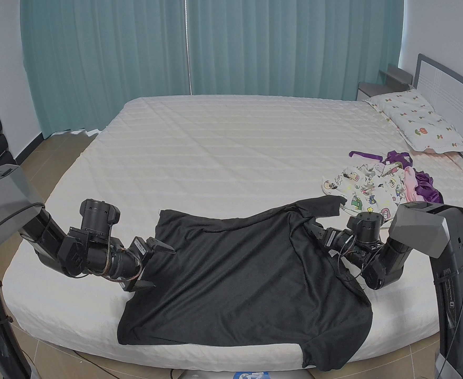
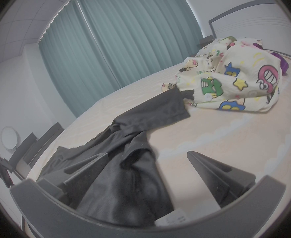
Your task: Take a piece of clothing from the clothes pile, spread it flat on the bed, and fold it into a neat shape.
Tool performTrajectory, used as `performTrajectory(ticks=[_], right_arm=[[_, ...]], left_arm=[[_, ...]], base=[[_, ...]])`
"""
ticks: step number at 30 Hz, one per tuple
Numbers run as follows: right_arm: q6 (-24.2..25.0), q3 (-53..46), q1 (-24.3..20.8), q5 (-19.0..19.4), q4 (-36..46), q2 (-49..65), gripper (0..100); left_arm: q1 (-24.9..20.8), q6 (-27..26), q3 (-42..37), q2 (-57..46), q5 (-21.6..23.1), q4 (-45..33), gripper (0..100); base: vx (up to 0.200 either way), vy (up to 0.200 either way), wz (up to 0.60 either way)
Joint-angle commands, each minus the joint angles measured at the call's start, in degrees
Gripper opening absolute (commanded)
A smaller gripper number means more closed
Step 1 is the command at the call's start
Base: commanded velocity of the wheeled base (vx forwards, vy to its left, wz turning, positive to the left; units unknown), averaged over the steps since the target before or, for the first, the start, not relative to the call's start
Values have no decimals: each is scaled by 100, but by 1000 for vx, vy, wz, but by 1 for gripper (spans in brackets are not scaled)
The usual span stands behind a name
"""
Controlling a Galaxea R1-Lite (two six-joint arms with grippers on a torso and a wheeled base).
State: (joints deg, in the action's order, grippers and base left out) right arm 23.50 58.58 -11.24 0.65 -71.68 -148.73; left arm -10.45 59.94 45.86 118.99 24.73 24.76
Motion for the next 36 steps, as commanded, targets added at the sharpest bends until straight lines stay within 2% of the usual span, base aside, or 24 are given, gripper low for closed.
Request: performTrajectory(ticks=[1, 4, 5, 31, 32, 36], right_arm=[[-30, -66, -124, -3, -4, 1, 100], [-65, -74, -124, 14, 58, -7, 100], [-74, -66, -124, 6, 58, -16, 0], [-92, 233, 535, 50, 146, -122, 0], [-92, 224, 535, 67, 146, -130, 100], [-83, 181, 509, 138, 58, -139, 100]], left_arm=[[-1, -9, 2, 10, 5, 3, 100], [-1, -35, -7, 10, 5, 3, 100], [-1, -35, -7, 10, 5, -6, 100], [-1, -35, -7, 10, 5, 3, 100], [-1, -35, -7, 10, 5, 3, 100], [-1, -35, -7, 10, 5, 3, 100]], base=[[0, 0, 0], [0, 0, 0], [0, 0, 0], [0, 0, 0], [0, 0, 0], [0, 0, 0]])
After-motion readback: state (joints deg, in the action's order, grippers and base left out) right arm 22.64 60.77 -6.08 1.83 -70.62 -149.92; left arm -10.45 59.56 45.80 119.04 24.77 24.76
